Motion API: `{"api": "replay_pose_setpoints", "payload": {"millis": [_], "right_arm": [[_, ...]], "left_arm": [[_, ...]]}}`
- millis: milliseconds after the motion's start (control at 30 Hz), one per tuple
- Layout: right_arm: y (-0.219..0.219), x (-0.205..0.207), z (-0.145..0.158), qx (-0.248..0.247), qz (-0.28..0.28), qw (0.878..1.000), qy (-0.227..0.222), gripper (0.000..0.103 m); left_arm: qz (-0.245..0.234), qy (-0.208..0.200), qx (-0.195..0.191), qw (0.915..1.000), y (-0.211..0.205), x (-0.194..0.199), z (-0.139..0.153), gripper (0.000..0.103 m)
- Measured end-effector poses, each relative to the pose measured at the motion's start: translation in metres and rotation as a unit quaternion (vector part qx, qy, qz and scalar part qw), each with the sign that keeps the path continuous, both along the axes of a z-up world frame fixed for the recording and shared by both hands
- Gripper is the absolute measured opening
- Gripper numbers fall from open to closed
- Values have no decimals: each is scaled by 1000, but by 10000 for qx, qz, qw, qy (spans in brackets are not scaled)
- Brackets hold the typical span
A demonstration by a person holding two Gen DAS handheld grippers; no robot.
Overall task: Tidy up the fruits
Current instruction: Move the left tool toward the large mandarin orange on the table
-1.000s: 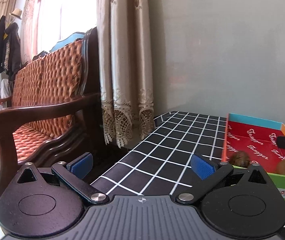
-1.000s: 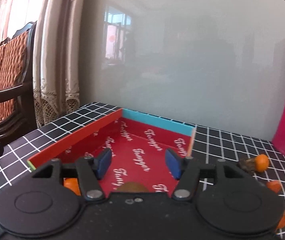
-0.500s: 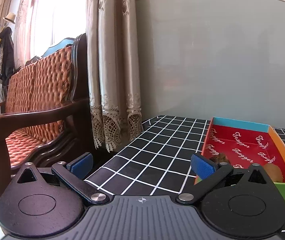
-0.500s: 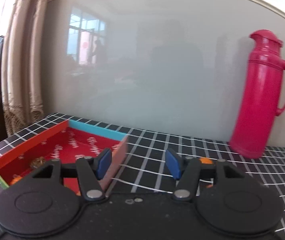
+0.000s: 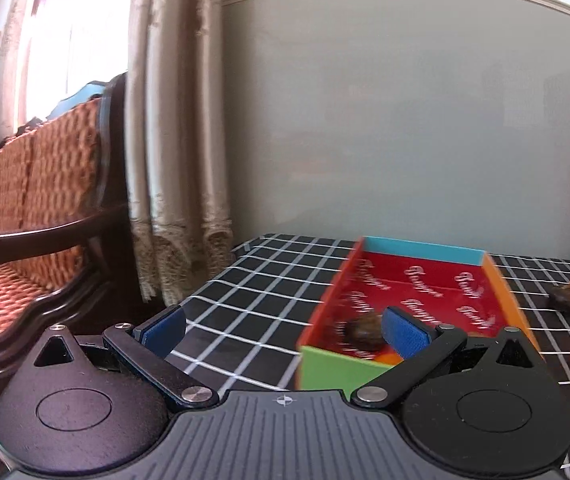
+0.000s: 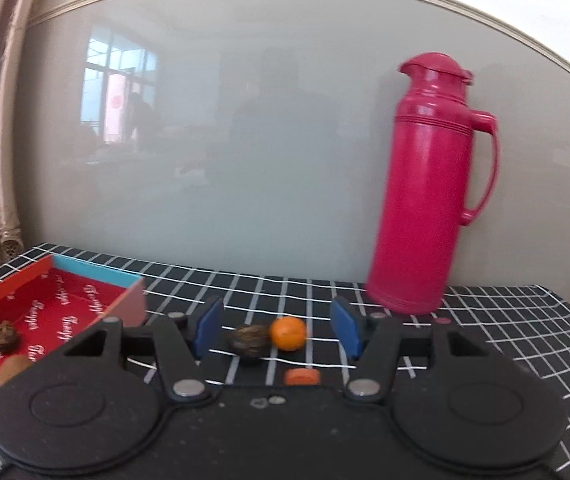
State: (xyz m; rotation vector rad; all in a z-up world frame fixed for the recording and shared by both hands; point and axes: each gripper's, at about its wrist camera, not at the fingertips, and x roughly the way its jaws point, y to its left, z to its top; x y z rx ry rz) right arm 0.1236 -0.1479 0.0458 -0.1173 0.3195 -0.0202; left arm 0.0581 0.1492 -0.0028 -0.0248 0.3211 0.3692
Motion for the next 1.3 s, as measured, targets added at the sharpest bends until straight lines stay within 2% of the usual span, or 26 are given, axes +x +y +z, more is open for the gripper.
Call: {"api": "replay_pose_setpoints", "payload": {"millis": [533,767,1100,1167,1200,1233,1300], "right_arm": [[-65,-21,-3,5,-556,9984,60,59],[-83,-23,-4,57,-661,9978,80,59],[-109,-31,-8,42,-876,9961,102,59],[-114,-33,-9,38,-916,9957,115,59],[-117,-33,-9,35,-925,9956,115,59],[-119,-34,-10,35,-940,9955,120,59],[-122,-35,-11,35,-956,9953,123,59]], "left_arm": [[-982,-26,-67,9951,-91,19,2,103],[-1546,70,86,9879,-130,23,-1,103],[-1948,223,145,9805,-169,29,-8,102],[-2018,281,166,9789,-176,30,-11,96],[-2062,350,157,9778,-179,32,-12,87],[-2100,406,147,9767,-182,33,-14,84],[-2119,447,183,9761,-188,34,-16,83]]}}
